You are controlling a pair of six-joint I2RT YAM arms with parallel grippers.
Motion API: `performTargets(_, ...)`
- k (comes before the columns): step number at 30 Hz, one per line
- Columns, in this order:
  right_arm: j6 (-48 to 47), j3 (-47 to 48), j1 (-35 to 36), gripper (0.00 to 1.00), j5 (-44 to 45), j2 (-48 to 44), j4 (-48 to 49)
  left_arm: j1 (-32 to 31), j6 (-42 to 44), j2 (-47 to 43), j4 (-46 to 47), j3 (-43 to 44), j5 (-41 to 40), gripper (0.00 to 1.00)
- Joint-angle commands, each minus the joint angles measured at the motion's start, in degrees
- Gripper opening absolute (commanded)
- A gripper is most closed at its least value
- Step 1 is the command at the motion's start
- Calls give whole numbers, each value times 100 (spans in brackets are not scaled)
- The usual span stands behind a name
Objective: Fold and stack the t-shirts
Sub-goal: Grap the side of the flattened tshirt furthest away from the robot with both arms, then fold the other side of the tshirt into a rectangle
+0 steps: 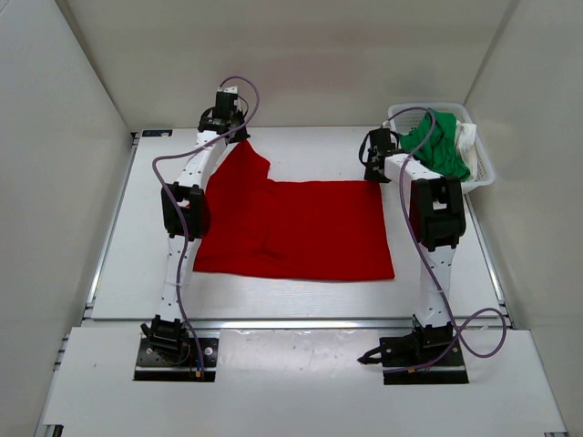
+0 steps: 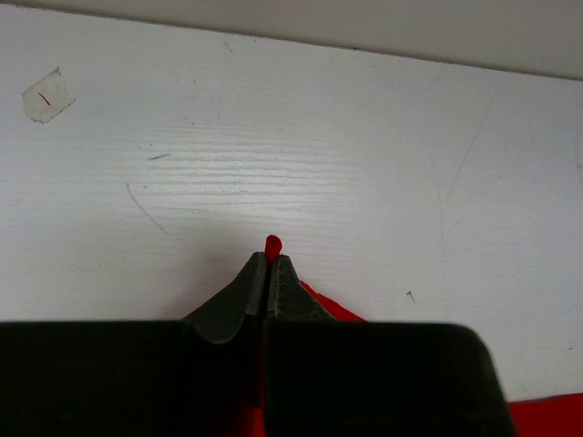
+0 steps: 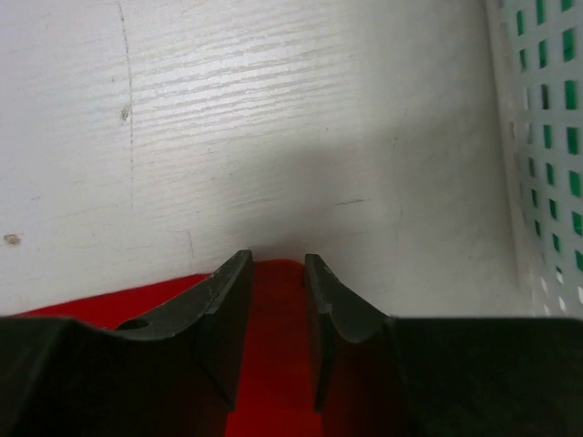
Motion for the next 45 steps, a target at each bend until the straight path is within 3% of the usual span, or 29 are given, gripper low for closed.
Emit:
performTargets(1, 130, -157, 18, 28, -125, -175, 38, -13, -21, -635, -9, -25, 23, 0)
performTargets(5, 192, -71, -8, 23, -134, -114, -102, -5, -4, -653, 0, -69, 15, 0)
performTargets(9, 201, -149, -34, 0, -30, -253, -68, -23, -12, -749, -44, 27, 15, 0)
performTargets(14, 219, -333, -16, 0, -248, -692, -85, -111, 23, -1178, -149, -252, 23, 0)
performTargets(17, 245, -815, -51, 0, -555, -1192, -111, -58, -39, -1785, 322, -1358, 102, 0)
performTargets(19, 289, -1473, -86, 0, -722, -1658, -41, 109, -274, -2774, 912, -3066, 251, 0)
performTargets(21, 402, -1817, -139, 0, -880, -1904, -23, 432, -486, -3891, 1745, -4350, 462, 0)
performTargets(23, 429, -2082, -156, 1, -925, -2117, -93, 609, -636, -4429, 1951, -5400, 524, 0)
performTargets(35, 588, -3348, -307, 0, -1189, -3189, 11, 821, -452, -6487, 1468, -7731, 568, 0)
performTargets(45, 605, -3629, -227, 0, -1022, -3436, 29, 558, -417, -7955, 1389, -9498, 112, 0)
